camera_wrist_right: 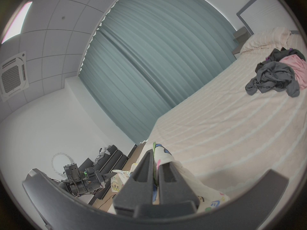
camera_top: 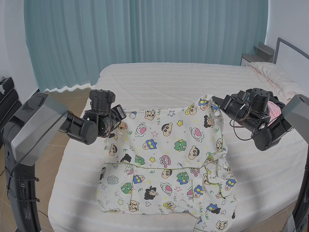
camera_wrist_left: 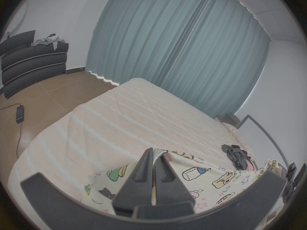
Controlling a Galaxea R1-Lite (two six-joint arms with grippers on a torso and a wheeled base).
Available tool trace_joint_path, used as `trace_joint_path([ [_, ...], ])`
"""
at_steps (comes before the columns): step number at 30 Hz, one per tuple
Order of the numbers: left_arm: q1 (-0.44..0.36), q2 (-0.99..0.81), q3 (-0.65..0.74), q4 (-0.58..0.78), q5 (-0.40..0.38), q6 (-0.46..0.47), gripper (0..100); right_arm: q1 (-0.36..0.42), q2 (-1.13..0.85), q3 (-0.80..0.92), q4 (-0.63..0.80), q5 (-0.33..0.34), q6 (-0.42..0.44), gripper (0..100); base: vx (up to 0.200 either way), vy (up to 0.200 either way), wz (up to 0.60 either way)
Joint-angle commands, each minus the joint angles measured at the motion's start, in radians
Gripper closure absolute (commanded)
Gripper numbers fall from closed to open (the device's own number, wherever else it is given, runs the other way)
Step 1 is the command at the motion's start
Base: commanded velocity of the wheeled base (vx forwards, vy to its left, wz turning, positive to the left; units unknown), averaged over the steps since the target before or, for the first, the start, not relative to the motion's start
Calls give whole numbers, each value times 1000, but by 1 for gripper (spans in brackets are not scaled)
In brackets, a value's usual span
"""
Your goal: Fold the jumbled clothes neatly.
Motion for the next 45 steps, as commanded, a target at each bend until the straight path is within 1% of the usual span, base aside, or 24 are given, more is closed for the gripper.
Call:
trace_joint_path([
  [1,11,191,-192,100,43,-7,100,-3,181,-137,61,-50,0,100,0,0,0],
  [6,13,235,-256,119,48,-23,100,-3,260,-229,84,-87,2,100,0,0,0],
  [7,16,257,-281,121,52,-23,0,-3,281,-267,111,-95,2,100,0,0,0],
  [8,21,275,-310,124,60,-23,0,-3,298,-301,139,-96,2,0,0,0,0],
  [10,33,318,-373,156,88,-23,0,-2,343,-366,180,-98,2,0,0,0,0],
  [13,44,344,-422,185,115,-23,0,-3,373,-415,213,-110,2,0,0,0,0],
  [14,59,361,-456,202,129,-25,0,-5,390,-472,263,-147,2,0,0,0,0],
  [16,67,361,-459,205,129,-25,0,-14,407,-518,309,-184,3,0,0,0,0],
  [18,82,361,-457,205,129,-25,0,-31,439,-594,392,-241,6,0,0,0,0],
  [20,96,356,-456,207,129,-27,0,-48,465,-642,444,-271,12,0,0,0,0],
  [24,119,327,-431,210,131,-39,0,-83,471,-622,492,-274,14,0,0,0,0],
  [27,128,290,-399,225,129,-59,0,-106,462,-599,493,-274,14,0,0,0,0],
  [30,131,191,-301,270,103,-117,0,-154,409,-530,492,-265,22,0,0,0,0],
  [31,130,157,-266,270,78,-137,0,-163,382,-478,489,-254,26,0,0,0,0],
  [33,131,146,-255,270,71,-143,0,-166,373,-462,487,-250,28,0,0,0,0],
  [34,130,40,-140,270,-8,-201,0,-175,289,-297,459,-173,29,0,0,0,0],
  [35,131,-3,-91,270,-38,-221,0,-184,254,-217,435,-133,22,0,0,0,0],
  [36,131,-13,-77,270,-47,-228,0,-187,243,-194,424,-123,20,0,0,0,0],
  [37,131,-85,13,267,-93,-263,0,-198,191,-57,348,-60,15,0,0,0,0],
  [38,130,-121,60,264,-115,-283,0,-201,172,7,300,-37,14,0,0,0,0],
  [41,128,-242,225,258,-231,-364,0,-215,146,214,102,16,-6,0,0,0,0],
  [43,128,-299,303,254,-297,-396,0,-216,155,308,8,42,-28,0,0,0,0],
  [44,130,-343,368,245,-343,-418,0,-216,162,371,-53,65,-51,0,0,0,0],
  [45,128,-369,411,236,-368,-427,0,-216,171,411,-88,80,-66,0,0,0,0],
])
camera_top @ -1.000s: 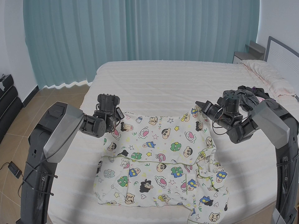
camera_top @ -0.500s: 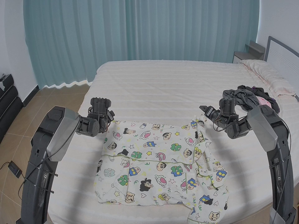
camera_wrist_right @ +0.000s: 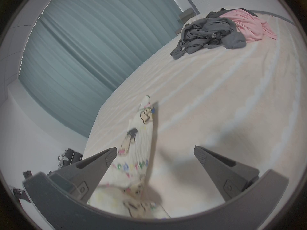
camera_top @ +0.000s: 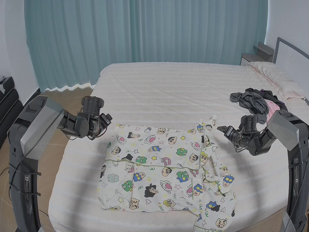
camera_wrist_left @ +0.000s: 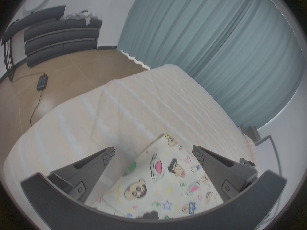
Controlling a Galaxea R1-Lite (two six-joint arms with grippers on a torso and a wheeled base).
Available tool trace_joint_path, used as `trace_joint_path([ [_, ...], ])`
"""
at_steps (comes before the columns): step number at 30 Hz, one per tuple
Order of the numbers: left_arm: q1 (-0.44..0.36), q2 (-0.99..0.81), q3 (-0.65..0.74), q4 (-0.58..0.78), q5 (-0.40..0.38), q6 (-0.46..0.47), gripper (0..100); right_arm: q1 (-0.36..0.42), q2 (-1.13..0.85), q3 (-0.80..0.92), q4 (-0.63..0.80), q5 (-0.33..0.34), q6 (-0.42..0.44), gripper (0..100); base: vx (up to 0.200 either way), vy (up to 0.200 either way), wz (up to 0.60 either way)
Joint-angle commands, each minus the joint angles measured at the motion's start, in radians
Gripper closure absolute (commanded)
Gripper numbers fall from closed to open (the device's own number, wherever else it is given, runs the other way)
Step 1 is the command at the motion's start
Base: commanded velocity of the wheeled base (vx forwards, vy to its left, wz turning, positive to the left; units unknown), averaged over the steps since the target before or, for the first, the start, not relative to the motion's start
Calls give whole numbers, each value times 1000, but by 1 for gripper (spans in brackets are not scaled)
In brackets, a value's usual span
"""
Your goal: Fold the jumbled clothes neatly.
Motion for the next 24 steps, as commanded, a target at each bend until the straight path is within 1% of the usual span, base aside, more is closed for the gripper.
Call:
trace_joint_path([
  [1,0,-394,447,-27,-270,-169,0,-37,-124,516,-366,179,-77,0,0,0,0],
  [2,1,-417,518,-67,-298,-177,0,-37,-99,567,-436,190,-112,0,0,0,0],
  [3,0,-422,555,-108,-304,-181,0,-38,-86,594,-487,196,-126,0,0,0,0],
  [5,-7,-423,630,-216,-308,-218,0,-37,-63,634,-571,202,-129,0,0,0,0],
  [6,-7,-425,653,-245,-310,-234,0,-37,-60,642,-582,204,-129,0,0,0,0],
  [9,-19,-425,722,-358,-331,-292,0,-37,-58,666,-587,236,-127,0,0,0,0],
  [10,-19,-425,722,-358,-331,-292,0,-37,-58,666,-587,236,-127,0,0,0,0],
  [11,-34,-422,759,-411,-356,-319,0,-37,-60,671,-588,256,-127,0,0,0,0],
  [12,-34,-422,759,-411,-356,-319,0,-37,-60,671,-588,256,-127,0,0,0,0],
  [13,-43,-417,792,-457,-390,-341,0,-35,-64,677,-587,260,-127,0,0,0,0],
  [17,-56,-416,832,-509,-440,-353,0,-32,-66,692,-590,268,-127,0,0,0,0],
  [21,-54,-414,880,-570,-493,-355,0,-31,-66,692,-590,322,-126,0,0,0,0],
  [23,-54,-409,897,-595,-506,-356,0,-31,-63,692,-590,331,-126,0,0,0,0],
  [24,-53,-397,918,-635,-514,-356,0,-31,-53,682,-590,332,-126,0,0,0,0],
])
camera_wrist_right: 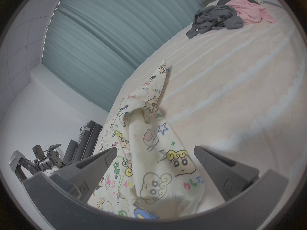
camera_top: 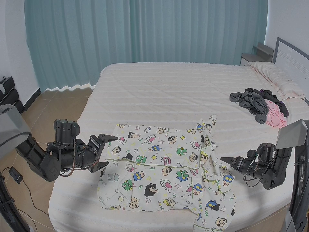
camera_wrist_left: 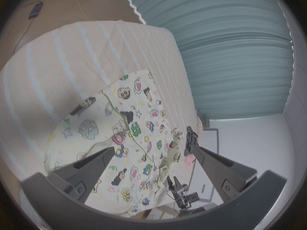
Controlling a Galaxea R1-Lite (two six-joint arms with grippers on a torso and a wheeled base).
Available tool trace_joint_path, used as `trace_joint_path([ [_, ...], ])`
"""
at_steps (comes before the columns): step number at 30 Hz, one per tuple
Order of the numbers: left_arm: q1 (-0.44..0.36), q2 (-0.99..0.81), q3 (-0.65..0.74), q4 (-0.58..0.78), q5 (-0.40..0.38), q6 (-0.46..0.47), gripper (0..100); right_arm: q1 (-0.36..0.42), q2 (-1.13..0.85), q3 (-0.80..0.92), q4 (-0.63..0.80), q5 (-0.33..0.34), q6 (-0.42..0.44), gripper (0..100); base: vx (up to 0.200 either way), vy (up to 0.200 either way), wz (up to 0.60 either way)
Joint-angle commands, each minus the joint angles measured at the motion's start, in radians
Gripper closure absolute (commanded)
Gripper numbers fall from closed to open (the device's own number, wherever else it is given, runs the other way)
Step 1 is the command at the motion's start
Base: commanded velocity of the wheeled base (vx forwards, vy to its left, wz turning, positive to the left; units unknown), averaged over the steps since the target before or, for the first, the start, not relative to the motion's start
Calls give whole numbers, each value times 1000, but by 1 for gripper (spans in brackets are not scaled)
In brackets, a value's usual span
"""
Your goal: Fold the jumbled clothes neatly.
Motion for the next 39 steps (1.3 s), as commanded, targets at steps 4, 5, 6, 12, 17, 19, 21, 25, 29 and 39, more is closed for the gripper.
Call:
trace_joint_path([
  [4,-4,23,74,-89,-18,-4,0,-2,34,-27,-7,11,0,0,0,0,0],
  [5,-5,28,74,-91,-18,-4,0,-2,37,-31,-4,9,2,0,0,0,0],
  [6,-5,29,74,-92,-18,-4,0,-2,40,-39,0,9,2,0,0,0,0],
  [12,-5,31,74,-92,-18,-7,0,4,80,-62,-12,9,3,0,0,0,0],
  [17,-5,33,74,-92,-18,-9,0,17,83,-60,-11,4,5,0,0,0,0],
  [19,-5,33,74,-92,-17,-9,0,27,85,-59,-11,0,5,0,0,0,0],
  [21,-5,33,74,-92,-17,-9,0,35,86,-62,-11,-2,5,0,0,0,0],
  [25,-4,33,74,-92,-17,-9,0,37,86,-69,0,-2,5,0,0,0,0],
  [29,-4,34,72,-92,-17,-9,0,35,86,-69,-6,0,5,100,0,0,0],
  [39,-4,39,72,-94,-17,-9,0,29,86,-69,-15,-2,8,100,0,0,0],
])
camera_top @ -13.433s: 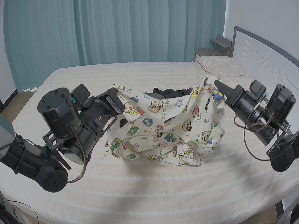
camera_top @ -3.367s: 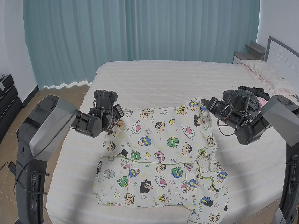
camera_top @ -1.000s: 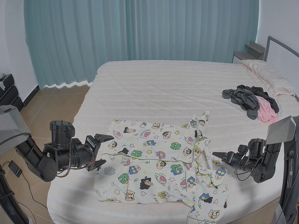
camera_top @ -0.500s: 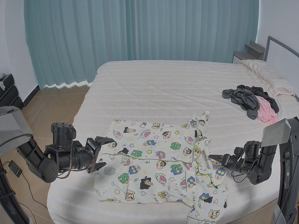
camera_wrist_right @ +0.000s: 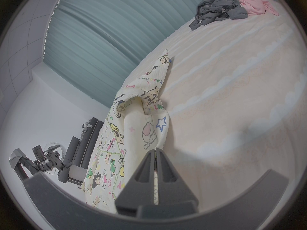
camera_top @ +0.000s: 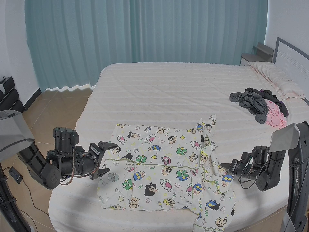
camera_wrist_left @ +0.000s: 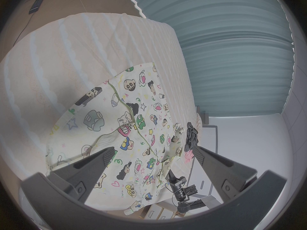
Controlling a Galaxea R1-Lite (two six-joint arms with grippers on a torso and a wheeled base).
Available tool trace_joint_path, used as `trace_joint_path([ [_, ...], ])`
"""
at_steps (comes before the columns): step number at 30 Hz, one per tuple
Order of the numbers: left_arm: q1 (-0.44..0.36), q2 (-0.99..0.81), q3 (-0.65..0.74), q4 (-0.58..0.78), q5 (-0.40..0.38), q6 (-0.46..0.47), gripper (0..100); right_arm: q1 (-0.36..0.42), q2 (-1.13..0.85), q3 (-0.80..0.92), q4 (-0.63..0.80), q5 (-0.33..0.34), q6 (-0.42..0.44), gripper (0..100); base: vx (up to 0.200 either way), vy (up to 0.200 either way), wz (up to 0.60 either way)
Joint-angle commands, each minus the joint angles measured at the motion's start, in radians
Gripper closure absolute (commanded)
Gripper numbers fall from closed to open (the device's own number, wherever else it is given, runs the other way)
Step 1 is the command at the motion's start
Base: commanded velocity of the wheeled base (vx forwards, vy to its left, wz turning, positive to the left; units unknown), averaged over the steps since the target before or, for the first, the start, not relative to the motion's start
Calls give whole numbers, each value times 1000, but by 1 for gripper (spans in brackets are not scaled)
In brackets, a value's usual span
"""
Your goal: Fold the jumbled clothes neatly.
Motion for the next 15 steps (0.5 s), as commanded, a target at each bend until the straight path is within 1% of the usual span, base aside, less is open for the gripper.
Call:
trace_joint_path([
  [1,0,4,-2,0,0,0,0,-1,0,0,-1,-1,0,100,0,0,0],
  [6,1,6,-2,0,2,1,0,-10,-6,8,-1,-4,0,100,0,0,0],
  [10,1,6,-2,0,5,1,0,-50,-53,13,4,-37,-1,100,0,0,0],
  [15,1,15,-6,-2,9,3,0,-102,-86,22,16,-39,-4,100,0,0,0],
])
